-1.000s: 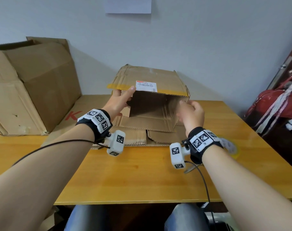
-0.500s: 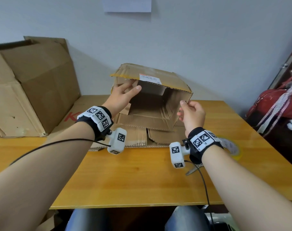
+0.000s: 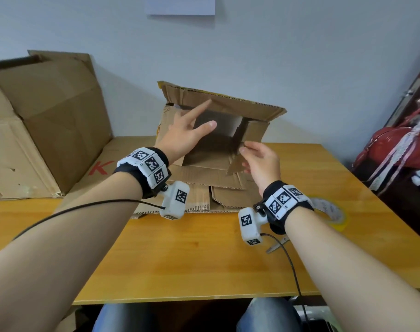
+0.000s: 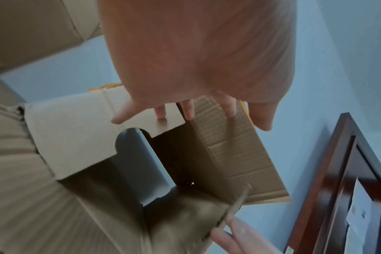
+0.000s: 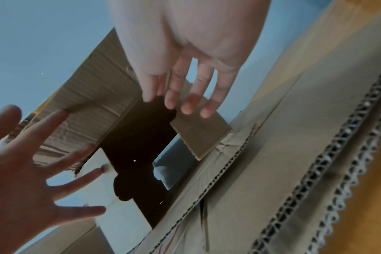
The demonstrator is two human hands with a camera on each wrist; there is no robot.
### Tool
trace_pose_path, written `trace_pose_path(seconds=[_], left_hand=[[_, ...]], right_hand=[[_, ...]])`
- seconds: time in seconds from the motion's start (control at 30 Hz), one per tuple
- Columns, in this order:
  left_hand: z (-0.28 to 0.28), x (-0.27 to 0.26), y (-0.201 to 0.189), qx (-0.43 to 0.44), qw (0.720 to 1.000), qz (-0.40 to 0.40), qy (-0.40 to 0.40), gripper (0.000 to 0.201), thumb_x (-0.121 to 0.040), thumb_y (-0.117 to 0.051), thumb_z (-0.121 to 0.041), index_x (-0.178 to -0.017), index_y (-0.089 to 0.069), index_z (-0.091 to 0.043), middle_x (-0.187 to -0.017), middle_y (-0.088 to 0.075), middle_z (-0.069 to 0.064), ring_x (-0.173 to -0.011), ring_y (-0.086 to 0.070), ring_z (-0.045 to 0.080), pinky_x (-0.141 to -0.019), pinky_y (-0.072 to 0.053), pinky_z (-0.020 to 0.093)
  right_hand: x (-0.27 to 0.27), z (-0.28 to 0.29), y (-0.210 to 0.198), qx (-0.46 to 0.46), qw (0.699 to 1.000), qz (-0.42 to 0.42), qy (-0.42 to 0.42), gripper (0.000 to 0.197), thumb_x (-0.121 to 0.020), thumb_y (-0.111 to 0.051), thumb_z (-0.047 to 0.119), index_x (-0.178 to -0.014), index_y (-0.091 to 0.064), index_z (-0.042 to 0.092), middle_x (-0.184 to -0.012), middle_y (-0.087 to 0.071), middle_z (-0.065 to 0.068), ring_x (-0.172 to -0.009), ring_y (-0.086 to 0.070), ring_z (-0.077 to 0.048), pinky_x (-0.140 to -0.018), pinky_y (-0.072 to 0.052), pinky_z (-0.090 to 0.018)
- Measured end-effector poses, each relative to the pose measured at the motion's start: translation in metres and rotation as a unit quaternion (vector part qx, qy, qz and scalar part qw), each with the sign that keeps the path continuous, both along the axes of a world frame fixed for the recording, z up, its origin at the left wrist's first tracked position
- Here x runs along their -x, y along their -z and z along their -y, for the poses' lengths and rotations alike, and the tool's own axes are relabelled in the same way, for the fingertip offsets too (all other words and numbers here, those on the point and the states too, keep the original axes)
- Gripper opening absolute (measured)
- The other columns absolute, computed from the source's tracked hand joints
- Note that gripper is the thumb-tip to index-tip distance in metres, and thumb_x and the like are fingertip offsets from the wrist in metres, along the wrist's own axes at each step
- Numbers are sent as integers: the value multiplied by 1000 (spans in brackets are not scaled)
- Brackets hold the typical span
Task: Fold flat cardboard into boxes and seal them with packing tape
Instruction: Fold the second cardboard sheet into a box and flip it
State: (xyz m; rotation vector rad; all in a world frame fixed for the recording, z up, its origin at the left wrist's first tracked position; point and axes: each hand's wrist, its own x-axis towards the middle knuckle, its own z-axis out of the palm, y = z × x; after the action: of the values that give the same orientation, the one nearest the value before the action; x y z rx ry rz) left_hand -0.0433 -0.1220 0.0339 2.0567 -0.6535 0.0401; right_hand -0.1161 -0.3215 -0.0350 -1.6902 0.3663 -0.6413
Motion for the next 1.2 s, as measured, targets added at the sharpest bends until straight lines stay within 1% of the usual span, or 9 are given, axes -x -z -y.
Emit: trace_pose_path(seconds=[0.1, 0.23, 0.37, 0.47, 0.63, 0.8, 0.93, 1.13, 1.2], left_hand=[[-8, -2, 6, 36, 999, 11, 2, 45, -91, -49, -60, -136, -45, -59, -146, -39, 2, -135, -42, 25, -115, -34, 46], [-29, -2, 12, 170, 981, -58, -72, 41, -107, -29, -23, -140, -54, -18, -134, -54, -5, -130, -49, 15, -102, -36, 33], [-46, -1, 18, 233, 951, -141, -149, 63, -107, -18, -51, -127, -63, -11, -124, -63, -3, -119, -58, 17, -99, -40, 41], [-50, -1, 23, 191, 956, -162, -155, 59, -99, -42, -62, -130, -62, -16, -124, -62, -2, -114, -56, 17, -99, -43, 44], [-49, -4, 30, 158, 951, -190, -185, 52, -94, -60, -53, -134, -61, -19, -121, -62, 0, -97, -60, 15, -76, -51, 37], [-51, -7, 38, 190, 923, -297, -155, 51, -94, -53, -60, -120, -66, -19, -123, -58, -2, -111, -58, 30, -96, -44, 63], [-43, -7, 40, 213, 913, -321, -134, 63, -96, -47, -64, -144, -47, -23, -146, -51, 4, -127, -53, 34, -106, -37, 66], [-39, -21, 49, 176, 899, -324, -236, 83, -88, -57, -66, -150, -38, -14, -129, -53, 9, -112, -51, 31, -99, -42, 51], [-43, -26, 57, 149, 892, -333, -268, 94, -83, -62, -70, -151, -34, -11, -119, -53, 11, -106, -47, 30, -89, -40, 47]], right_hand=[[-6, 1, 0, 7, 999, -36, -37, 33, -94, -64, 28, -125, -61, 38, -112, -68, 18, -111, -64, -15, -97, -55, -45], [-5, 2, -2, -55, 994, -59, -71, 38, -102, -50, 32, -139, -54, 33, -132, -60, 10, -116, -60, -15, -98, -53, -44], [-1, 9, 4, -192, 977, -28, -90, 58, -106, -16, 55, -140, -54, 27, -138, -61, 3, -125, -56, -27, -104, -43, -48], [0, 16, 2, -285, 955, -6, -84, 82, -96, -7, 74, -136, -56, 23, -134, -65, -5, -120, -57, -31, -105, -41, -50], [3, 16, -6, -274, 960, -18, -56, 54, -101, -31, 63, -123, -59, 22, -127, -68, -5, -118, -61, -31, -99, -48, -50], [3, 22, -11, -283, 957, -12, -53, 26, -103, -49, 43, -110, -60, 20, -121, -70, -4, -114, -64, -29, -98, -51, -50], [-2, 20, -16, -256, 965, -16, -54, 26, -102, -55, 39, -119, -60, 19, -118, -71, -2, -111, -65, -27, -96, -53, -49], [-9, 12, -16, -159, 982, -97, 5, 6, -99, -61, 29, -105, -61, 27, -115, -67, 0, -106, -62, -22, -90, -55, -42], [-13, 15, -10, -123, 986, -112, 28, 19, -99, -62, 28, -115, -66, 21, -112, -66, 3, -104, -57, -20, -89, -49, -37]])
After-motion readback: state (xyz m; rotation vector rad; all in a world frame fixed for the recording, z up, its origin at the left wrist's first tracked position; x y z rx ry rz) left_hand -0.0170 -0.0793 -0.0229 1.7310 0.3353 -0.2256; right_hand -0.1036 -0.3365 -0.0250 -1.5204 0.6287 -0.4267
